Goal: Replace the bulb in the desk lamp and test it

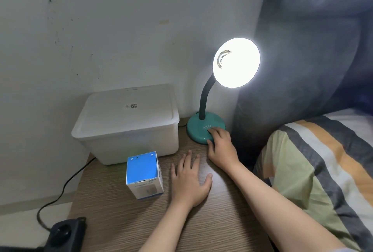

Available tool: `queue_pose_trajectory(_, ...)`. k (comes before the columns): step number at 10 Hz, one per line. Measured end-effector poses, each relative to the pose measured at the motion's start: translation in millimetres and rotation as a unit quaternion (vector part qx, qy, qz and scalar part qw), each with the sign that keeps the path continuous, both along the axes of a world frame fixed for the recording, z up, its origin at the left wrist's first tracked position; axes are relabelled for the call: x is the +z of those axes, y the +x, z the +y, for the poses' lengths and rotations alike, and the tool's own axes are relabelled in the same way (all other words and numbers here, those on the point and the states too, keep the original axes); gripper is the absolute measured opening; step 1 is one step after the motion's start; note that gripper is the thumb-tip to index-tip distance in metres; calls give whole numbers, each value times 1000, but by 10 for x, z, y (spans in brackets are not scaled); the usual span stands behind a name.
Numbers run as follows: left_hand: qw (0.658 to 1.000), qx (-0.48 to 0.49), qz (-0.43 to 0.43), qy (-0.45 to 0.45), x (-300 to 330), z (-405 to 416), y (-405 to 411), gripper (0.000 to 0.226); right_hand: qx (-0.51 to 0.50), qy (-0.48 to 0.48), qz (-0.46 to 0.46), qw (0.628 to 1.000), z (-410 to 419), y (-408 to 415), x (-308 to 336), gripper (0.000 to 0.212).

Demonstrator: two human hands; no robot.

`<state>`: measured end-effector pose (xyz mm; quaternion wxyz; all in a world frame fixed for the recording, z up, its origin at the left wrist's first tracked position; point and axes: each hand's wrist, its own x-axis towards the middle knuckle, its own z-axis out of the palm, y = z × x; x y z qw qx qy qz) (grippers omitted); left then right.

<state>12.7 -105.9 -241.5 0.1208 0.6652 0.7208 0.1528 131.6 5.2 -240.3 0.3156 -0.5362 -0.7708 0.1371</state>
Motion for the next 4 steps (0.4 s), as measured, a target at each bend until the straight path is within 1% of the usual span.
queue_pose_trajectory(2,1000,-6,-11,8,-12,-17,-8,69,-6,-27,-51,998,-31,-32,29,44)
queue_pose_trajectory(3,999,-9,-27,-14,41,29,-25,68,-9,-21,-43,999,-60,-27,36,48)
queue_pose_trajectory(4,992,-17,-103,-67,159,60,-60,66,-2,15,3,1000,-240,-25,-9,46)
